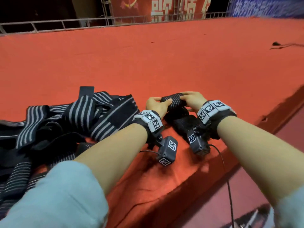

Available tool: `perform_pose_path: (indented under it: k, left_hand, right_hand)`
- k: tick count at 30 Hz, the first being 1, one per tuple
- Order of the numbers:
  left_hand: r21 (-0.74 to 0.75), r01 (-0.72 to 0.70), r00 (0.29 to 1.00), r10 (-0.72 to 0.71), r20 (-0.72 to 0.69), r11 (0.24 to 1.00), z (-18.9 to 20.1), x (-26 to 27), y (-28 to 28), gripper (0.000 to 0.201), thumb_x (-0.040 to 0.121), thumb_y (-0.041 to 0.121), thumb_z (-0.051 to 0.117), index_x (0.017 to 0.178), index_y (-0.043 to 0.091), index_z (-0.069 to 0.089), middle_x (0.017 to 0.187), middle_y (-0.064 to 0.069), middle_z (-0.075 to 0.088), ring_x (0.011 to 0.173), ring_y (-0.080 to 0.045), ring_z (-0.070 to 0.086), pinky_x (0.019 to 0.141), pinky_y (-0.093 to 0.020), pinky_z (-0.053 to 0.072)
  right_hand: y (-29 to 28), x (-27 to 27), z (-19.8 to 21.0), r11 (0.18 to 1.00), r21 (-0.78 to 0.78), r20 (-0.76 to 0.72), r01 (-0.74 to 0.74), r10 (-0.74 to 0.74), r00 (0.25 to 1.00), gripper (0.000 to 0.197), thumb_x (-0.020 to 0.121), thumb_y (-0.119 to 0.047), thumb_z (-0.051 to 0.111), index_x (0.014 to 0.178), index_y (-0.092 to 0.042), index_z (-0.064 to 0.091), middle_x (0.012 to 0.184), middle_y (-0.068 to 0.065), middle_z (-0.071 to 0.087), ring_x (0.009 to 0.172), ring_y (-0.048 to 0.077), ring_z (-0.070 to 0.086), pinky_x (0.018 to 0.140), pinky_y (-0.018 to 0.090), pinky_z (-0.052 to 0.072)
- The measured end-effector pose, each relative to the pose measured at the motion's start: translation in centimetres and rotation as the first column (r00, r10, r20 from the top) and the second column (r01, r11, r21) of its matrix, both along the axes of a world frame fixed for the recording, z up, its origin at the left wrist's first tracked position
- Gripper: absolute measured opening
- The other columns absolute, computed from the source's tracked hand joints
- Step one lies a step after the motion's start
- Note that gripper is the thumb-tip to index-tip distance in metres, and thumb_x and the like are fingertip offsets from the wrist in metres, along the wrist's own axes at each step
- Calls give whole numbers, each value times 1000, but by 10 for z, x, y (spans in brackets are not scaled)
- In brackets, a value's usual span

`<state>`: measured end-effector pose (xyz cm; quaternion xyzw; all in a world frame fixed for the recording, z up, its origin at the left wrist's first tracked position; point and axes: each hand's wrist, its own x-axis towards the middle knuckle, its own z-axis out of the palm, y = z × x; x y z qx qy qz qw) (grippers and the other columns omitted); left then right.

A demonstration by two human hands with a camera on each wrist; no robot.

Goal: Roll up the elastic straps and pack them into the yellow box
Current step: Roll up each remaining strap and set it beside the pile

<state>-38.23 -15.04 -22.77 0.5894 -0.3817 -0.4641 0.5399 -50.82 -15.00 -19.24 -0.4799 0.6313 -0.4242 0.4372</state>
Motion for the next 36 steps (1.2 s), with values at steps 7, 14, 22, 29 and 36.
perform_pose_path:
  k: [7, 14, 22, 29, 36]
  left_hand:
    - [9, 26, 999, -25, -25, 1000, -21, -4, -21, 29, 73, 19, 82, 90, 9, 60, 91, -14, 69, 80, -28, 70, 78, -44, 60]
    - [52, -23, 995, 17, 103, 998, -32, -9, -24, 38, 72, 33, 80, 97, 15, 58, 104, -10, 67, 95, -27, 67, 86, -42, 56]
    - [83, 35, 989, -46, 144, 996, -10, 0, -10, 88, 52, 70, 63, 120, 15, 53, 121, -7, 59, 114, -26, 56, 98, -43, 48]
    - [-28, -4, 990, 8, 143, 1000, 30, 32, 16, 38, 81, 43, 70, 104, 15, 59, 116, -19, 65, 110, -30, 61, 95, -44, 51]
    - [-121, 35, 941, 8, 338, 992, 78, 119, 97, 27, 84, 40, 66, 97, 16, 61, 92, -9, 67, 87, -28, 66, 86, -47, 56]
  right_hand:
    - [-24, -7, -22, 1000, -14, -153, -12, 10, 988, 31, 93, -9, 55, 123, -6, 62, 110, 10, 63, 101, 22, 63, 71, 20, 48]
    - [-22, -8, -29, 1000, -18, -184, -25, 22, 983, 32, 95, -14, 54, 125, -7, 63, 123, 10, 64, 112, 24, 61, 95, 31, 49]
    - [-5, -14, -14, 999, -32, -280, 5, -14, 960, 44, 96, -22, 54, 136, -4, 52, 141, 9, 52, 130, 22, 48, 106, 27, 33]
    - [21, 7, 36, 998, -65, -235, 4, -19, 972, 23, 93, -22, 58, 111, -11, 67, 114, 11, 66, 83, 18, 55, 63, 24, 40]
    - [81, 108, 70, 983, 19, -40, -182, 183, 982, 9, 93, -18, 58, 87, -14, 62, 85, 4, 61, 72, 16, 51, 60, 25, 40]
